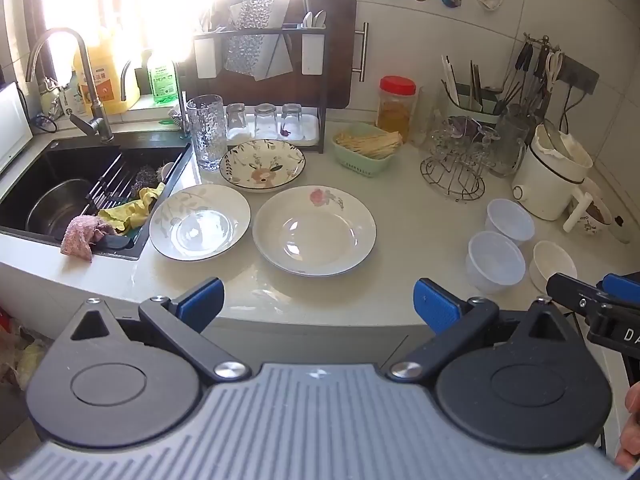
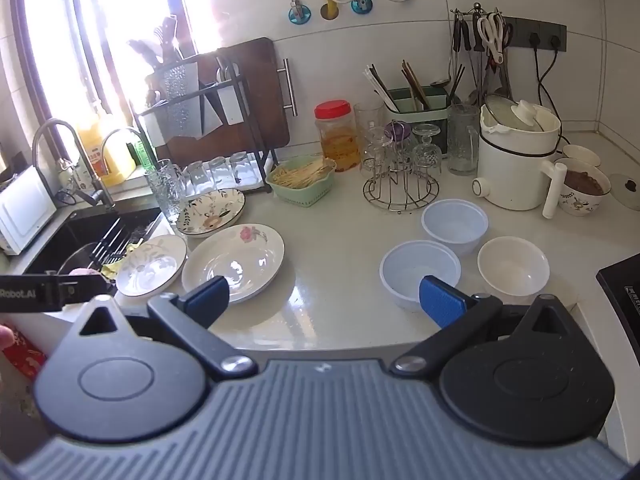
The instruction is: Organize plates and bowls
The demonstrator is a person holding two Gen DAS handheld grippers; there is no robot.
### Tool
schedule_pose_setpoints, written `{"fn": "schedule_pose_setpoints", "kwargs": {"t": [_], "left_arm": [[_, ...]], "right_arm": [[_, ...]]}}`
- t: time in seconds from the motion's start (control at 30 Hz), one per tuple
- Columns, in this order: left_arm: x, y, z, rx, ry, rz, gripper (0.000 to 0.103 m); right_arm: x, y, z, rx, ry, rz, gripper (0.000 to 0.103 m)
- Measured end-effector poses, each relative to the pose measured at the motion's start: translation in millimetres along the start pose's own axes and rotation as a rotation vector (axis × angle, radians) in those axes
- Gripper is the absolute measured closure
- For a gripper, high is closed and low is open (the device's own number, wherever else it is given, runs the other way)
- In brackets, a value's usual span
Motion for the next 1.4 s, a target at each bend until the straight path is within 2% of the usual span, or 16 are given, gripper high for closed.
{"fn": "schedule_pose_setpoints", "kwargs": {"t": [0.5, 0.53, 0.83, 0.87, 1.07, 1.4], "left_arm": [[0, 2, -1, -0.016, -0.006, 0.001, 0.001], [-1, -5, 2, -0.023, 0.026, 0.007, 0.001], [2, -2, 1, -0.021, -0.005, 0.003, 0.001], [1, -4, 3, -0.015, 0.021, 0.000, 0.001], [-1, -3, 7, -0.016, 0.029, 0.005, 0.001], [-5, -1, 12, -0.023, 0.000, -0.007, 0.001]], "right_arm": [[2, -6, 5, 0.007, 0.002, -0.026, 0.000], [2, -6, 6, 0.004, -0.001, -0.027, 0.000], [4, -5, 6, 0.010, -0.011, -0.033, 0.000], [4, -5, 6, 0.012, -0.011, -0.033, 0.000], [3, -4, 6, 0.011, -0.015, -0.031, 0.000], [1, 0, 8, 0.023, -0.037, -0.044, 0.000]]}}
Point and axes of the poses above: each gripper's, at about its wrist camera, not at the fingertips, and x roughly the way its jaws point, y to its right, z to its underside, the point moved 2 cm from there along x, roughly the way its jaws point, and after that the axes turned 3 degrees about x, right-handed, at the moved point
